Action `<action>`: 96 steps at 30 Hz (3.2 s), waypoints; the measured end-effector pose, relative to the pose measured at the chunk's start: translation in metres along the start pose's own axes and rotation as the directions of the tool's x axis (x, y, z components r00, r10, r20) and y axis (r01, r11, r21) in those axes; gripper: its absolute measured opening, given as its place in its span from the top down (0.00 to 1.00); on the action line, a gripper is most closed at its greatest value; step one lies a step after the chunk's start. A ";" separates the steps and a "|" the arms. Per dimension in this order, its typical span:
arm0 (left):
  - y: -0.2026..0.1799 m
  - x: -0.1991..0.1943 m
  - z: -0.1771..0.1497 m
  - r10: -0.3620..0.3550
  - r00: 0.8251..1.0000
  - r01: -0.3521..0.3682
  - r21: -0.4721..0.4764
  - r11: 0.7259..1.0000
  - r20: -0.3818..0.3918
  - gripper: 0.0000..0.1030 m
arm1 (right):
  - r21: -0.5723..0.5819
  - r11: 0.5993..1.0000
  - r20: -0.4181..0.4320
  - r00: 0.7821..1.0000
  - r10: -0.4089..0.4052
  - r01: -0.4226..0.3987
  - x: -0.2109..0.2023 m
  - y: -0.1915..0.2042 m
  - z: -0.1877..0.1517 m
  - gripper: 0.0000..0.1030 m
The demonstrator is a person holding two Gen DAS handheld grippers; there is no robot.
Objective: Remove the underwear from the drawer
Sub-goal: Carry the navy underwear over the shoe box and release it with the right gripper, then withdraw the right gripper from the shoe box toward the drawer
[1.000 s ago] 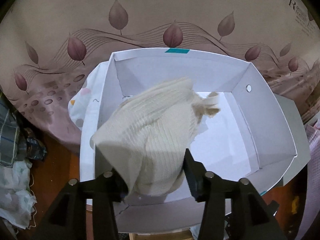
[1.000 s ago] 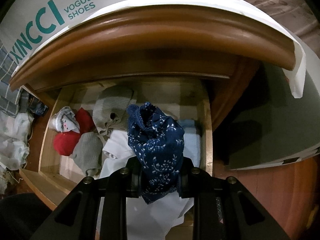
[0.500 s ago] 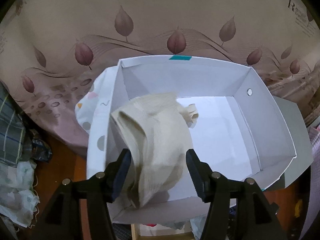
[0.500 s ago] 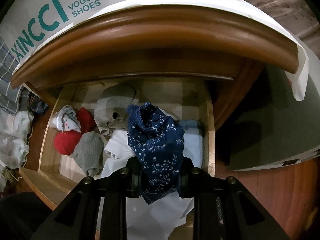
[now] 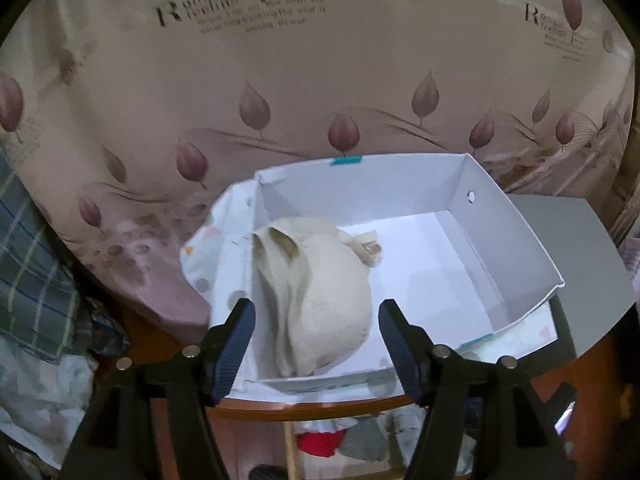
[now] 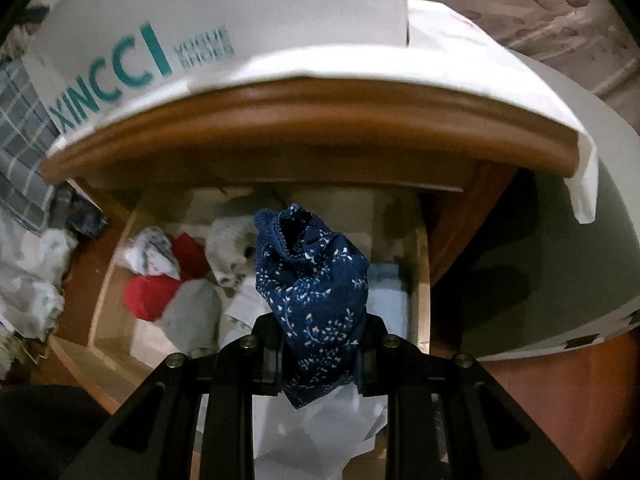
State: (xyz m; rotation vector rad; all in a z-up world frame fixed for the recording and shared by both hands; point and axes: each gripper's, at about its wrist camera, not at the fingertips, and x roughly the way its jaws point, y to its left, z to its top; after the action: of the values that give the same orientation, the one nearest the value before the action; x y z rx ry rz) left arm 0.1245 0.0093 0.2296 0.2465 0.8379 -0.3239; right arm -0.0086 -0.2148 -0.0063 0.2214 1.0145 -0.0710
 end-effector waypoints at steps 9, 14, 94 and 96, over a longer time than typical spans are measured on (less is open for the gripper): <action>0.036 -0.028 -0.042 0.146 0.987 -0.139 -0.093 0.986 0.069 0.35 | 0.006 1.000 0.074 0.997 0.005 -0.005 -0.066 -0.012 0.012 0.78; 0.062 -0.027 -0.083 0.223 0.973 -0.210 -0.169 0.963 0.062 0.35 | -0.020 1.000 0.161 0.987 -0.015 0.018 -0.129 -0.022 0.042 0.78; 0.087 0.110 -0.252 0.201 0.930 -0.310 -0.359 0.880 -0.309 0.35 | -0.139 0.983 -0.628 0.757 -0.182 0.121 0.106 0.038 -0.014 0.02; 0.086 0.111 -0.253 0.196 0.928 -0.308 -0.358 0.881 -0.316 0.35 | -0.148 0.981 -0.652 0.734 -0.191 0.124 0.118 0.039 -0.022 0.02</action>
State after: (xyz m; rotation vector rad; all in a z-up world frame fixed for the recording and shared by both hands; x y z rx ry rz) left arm 0.0528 0.1543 -0.0103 0.0109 1.1094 0.1405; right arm 0.0417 -0.1671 -0.1115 0.0652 1.7562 -0.1016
